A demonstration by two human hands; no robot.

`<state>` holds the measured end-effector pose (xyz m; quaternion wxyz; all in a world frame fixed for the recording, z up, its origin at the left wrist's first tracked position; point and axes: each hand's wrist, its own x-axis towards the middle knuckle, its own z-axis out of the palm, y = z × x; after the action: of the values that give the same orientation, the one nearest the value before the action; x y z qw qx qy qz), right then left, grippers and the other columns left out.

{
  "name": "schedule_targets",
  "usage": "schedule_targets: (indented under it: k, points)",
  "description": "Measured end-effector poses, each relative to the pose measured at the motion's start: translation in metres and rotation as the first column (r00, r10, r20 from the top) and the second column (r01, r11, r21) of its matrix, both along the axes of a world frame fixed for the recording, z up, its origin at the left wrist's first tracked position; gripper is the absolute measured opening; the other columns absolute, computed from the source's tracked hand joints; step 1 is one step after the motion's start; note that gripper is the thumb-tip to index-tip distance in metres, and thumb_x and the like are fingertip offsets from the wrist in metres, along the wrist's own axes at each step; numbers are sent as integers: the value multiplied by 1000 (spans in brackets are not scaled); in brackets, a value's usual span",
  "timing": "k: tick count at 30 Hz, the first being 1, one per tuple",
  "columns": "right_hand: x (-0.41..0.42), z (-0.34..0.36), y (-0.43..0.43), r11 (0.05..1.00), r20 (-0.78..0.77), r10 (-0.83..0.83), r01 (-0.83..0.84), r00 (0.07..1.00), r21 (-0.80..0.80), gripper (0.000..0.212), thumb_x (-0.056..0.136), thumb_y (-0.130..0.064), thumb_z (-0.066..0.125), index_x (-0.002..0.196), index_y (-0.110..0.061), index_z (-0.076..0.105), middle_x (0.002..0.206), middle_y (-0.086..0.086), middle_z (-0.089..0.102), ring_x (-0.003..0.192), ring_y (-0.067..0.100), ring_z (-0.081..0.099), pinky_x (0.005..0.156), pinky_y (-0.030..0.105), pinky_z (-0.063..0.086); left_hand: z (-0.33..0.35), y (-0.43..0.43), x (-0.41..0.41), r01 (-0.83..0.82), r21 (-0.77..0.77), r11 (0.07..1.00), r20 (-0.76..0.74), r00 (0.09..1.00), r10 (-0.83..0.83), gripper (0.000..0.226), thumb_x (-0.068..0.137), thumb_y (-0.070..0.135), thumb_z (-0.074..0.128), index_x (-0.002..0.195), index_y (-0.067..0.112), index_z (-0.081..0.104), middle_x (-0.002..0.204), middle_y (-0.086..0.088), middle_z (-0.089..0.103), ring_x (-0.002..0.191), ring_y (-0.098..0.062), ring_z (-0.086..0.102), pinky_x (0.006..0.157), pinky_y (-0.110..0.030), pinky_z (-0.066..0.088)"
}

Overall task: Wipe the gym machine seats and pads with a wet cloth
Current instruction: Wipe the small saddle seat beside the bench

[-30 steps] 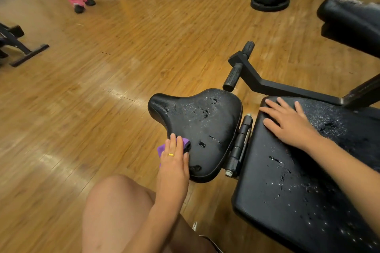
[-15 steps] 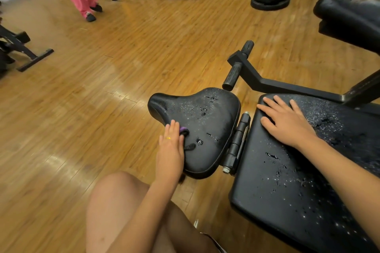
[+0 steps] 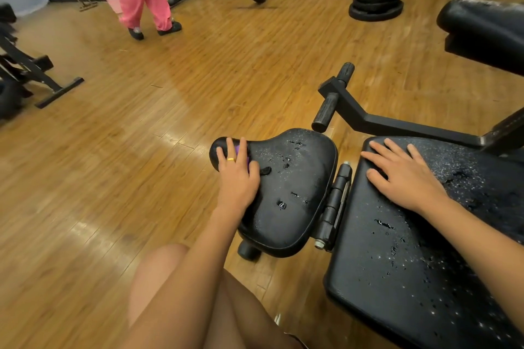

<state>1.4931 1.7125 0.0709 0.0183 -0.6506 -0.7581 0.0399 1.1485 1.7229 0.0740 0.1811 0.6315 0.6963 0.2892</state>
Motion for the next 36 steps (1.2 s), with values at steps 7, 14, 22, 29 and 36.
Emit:
schedule_targets:
  k: [7, 14, 22, 29, 36]
  points:
    - [0, 0, 2, 1000, 7, 3, -3, 1000, -7, 54, 101, -51, 23, 153, -38, 26, 164, -12, 12, 151, 12, 0, 122, 46, -2, 2, -32, -26, 5, 92, 996, -108, 994, 5, 52, 96, 34, 62, 145, 29, 47, 135, -7, 61, 119, -29, 58, 95, -41, 48]
    - [-2, 1, 2, 1000, -7, 7, -7, 1000, -4, 54, 101, -52, 23, 153, -38, 27, 163, -12, 13, 151, 12, 0, 123, 46, -2, -10, -30, -14, -51, 296, 954, -88, 993, 80, 37, 92, 31, 68, 127, 17, 66, 123, 0, 58, 109, -18, 45, 88, -32, 43]
    - [-1, 1, 4, 1000, -22, 7, -7, 1000, 3, 53, 100, -51, 25, 152, -38, 29, 163, -12, 15, 151, 12, 2, 123, 46, -2, -3, 22, -15, 51, 217, 975, 75, 995, -69, 51, 103, 4, 39, 152, 17, 34, 163, -5, 23, 153, -21, 6, 122, -45, 0]
    - [0, 0, 1, 1000, -40, 0, 1, 999, 12, 52, 100, -50, 28, 151, -38, 32, 163, -12, 17, 151, 12, 4, 123, 47, 0, -9, 7, -1, -22, 93, 995, 3, 1000, 22, 45, 101, 7, 41, 145, 11, 47, 165, -9, 17, 148, -36, 22, 117, -44, 28]
    - [1, 0, 2, 1000, -35, 0, 0, 999, 13, 53, 100, -51, 27, 151, -38, 32, 163, -12, 17, 151, 11, 5, 123, 47, 0, -19, -50, 20, -84, 11, 996, -147, 985, 85, 50, 105, 22, 37, 154, 17, 31, 166, -2, 11, 149, -23, 25, 96, -45, 49]
